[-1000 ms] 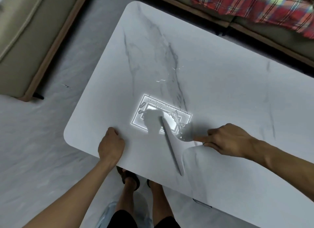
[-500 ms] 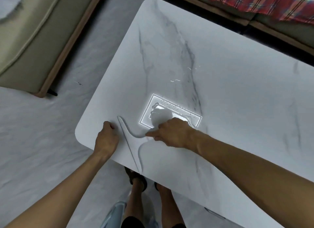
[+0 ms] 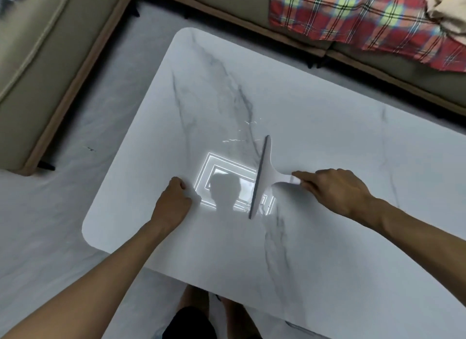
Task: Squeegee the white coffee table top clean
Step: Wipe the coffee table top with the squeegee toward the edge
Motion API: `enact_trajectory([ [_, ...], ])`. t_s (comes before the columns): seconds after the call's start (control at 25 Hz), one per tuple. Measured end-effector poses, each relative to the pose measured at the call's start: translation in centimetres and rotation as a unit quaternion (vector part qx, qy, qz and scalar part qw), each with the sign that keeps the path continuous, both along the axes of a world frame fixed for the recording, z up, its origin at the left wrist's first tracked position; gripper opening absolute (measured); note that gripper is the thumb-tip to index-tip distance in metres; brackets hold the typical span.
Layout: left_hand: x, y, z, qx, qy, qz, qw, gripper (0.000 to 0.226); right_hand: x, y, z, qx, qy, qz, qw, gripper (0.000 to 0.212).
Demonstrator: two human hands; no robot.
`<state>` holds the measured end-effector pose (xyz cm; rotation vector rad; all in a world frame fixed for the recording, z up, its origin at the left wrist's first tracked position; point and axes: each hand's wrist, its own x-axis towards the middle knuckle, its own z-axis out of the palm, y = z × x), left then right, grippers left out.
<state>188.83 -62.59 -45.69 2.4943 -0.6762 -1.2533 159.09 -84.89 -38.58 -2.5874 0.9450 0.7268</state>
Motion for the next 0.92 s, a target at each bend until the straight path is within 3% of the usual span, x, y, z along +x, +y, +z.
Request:
enact_trajectory([
  [0.24, 1.4, -7.3, -1.7, -0.074, -0.055, -0.114, 0.989, 0.024, 8.3, -6.5, 1.7, 0.03, -0.143, -0.254, 0.956, 0.033],
  [0.36, 2.4, -10.0, -3.0, -0.023, -0.064, -0.182, 0.981, 0.03, 16.4, -12.0, -0.6, 0.058, -0.181, -0.358, 0.914, 0.024],
  [0.44, 2.9, -11.1, -3.3, 0.035, -0.017, -0.215, 0.976, 0.043, 20.2, -14.4, -2.1, 0.068, -0.191, -0.412, 0.888, 0.017],
  [0.64, 3.5, -13.5, -2.1, 0.099, 0.054, -0.203, 0.973, 0.048, 19.7, -12.7, -3.7, 0.005, -0.134, -0.294, 0.946, 0.028],
  [0.76, 3.0, -14.5, -1.3, 0.126, 0.064, -0.196, 0.97, 0.042, 13.3, -9.1, -2.5, 0.021, -0.092, -0.274, 0.957, 0.036],
  [0.92, 2.4, -15.6, -1.1, 0.168, 0.041, -0.212, 0.962, 0.055, 4.6, -4.2, 0.7, 0.04, 0.029, -0.26, 0.964, 0.044],
])
